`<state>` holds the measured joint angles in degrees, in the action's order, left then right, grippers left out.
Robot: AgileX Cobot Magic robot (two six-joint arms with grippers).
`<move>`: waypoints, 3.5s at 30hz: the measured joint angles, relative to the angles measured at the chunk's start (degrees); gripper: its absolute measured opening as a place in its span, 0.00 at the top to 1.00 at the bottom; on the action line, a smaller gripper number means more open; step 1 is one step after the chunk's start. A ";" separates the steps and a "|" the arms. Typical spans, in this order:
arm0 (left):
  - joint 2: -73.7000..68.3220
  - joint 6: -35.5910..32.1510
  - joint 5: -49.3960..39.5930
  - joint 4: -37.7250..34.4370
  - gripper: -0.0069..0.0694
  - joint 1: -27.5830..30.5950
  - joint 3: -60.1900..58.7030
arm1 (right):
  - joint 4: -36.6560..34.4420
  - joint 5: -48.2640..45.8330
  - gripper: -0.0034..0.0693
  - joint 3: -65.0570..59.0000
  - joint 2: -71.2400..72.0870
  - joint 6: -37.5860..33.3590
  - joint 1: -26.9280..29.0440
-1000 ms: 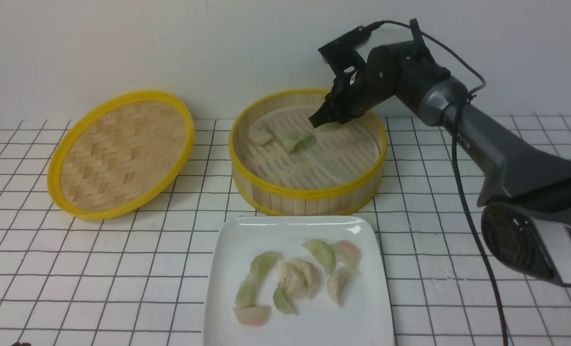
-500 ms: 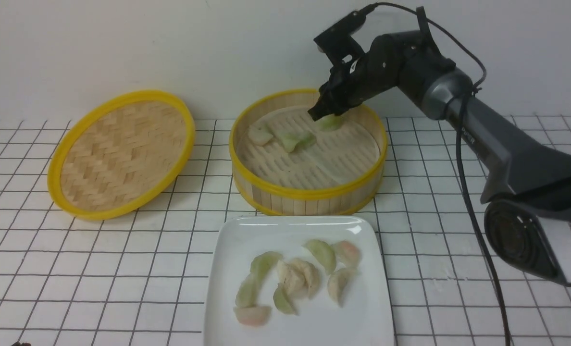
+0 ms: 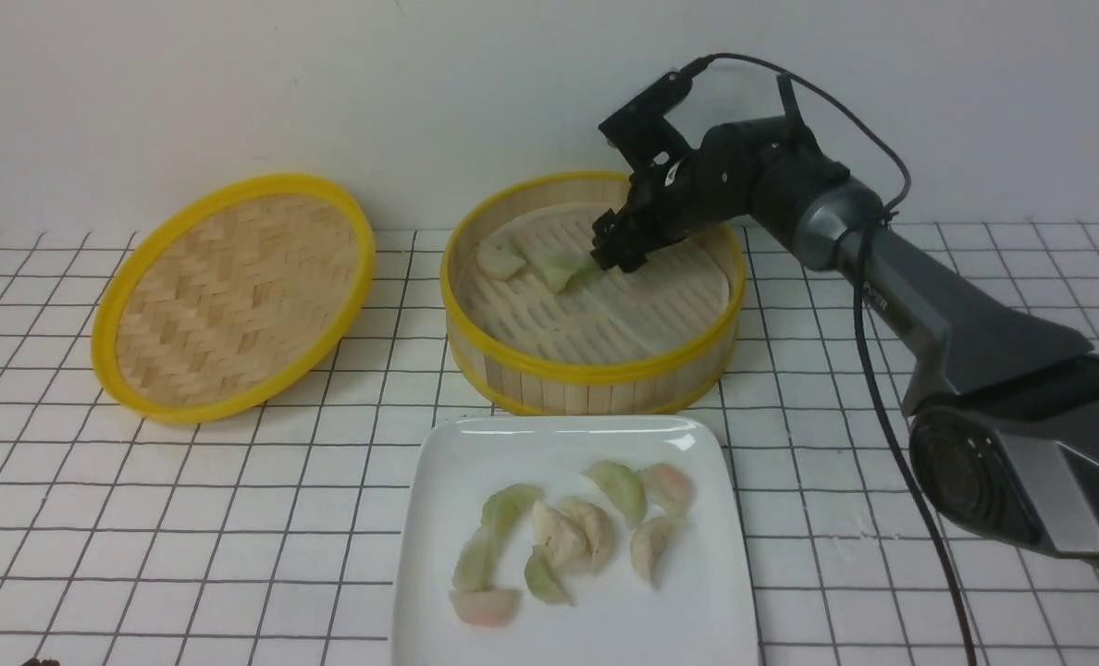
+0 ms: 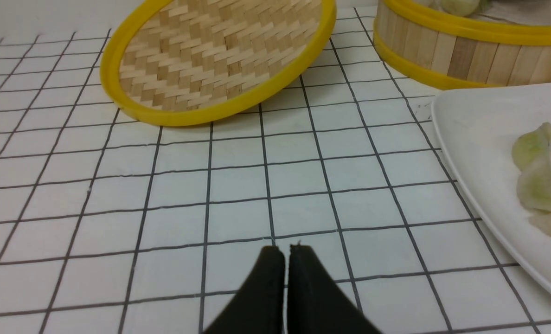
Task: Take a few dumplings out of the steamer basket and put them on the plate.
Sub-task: Use the right arm to grab a dumpling from inside the steamer, then use the right arm to put the dumpling into the plate
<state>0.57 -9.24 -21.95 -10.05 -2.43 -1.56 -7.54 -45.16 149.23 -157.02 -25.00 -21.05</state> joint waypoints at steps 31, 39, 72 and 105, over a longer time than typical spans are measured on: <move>0.00 0.00 0.00 0.00 0.92 0.00 0.00 | 0.89 -26.40 0.95 -0.09 12.97 10.05 0.00; 0.00 0.00 0.00 0.00 0.92 0.00 0.00 | 0.48 -26.74 0.95 -0.09 13.38 8.93 0.00; 0.00 0.00 0.00 0.00 0.92 0.00 0.00 | 4.42 -26.82 0.62 -1.90 15.24 16.91 0.00; 0.00 0.00 0.00 0.00 0.92 0.00 0.00 | -11.61 -19.28 0.36 -69.36 44.26 16.28 -16.17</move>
<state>0.57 -9.24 -21.95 -10.05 -2.43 -1.56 -19.15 -64.45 79.87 -112.77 -8.72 -37.22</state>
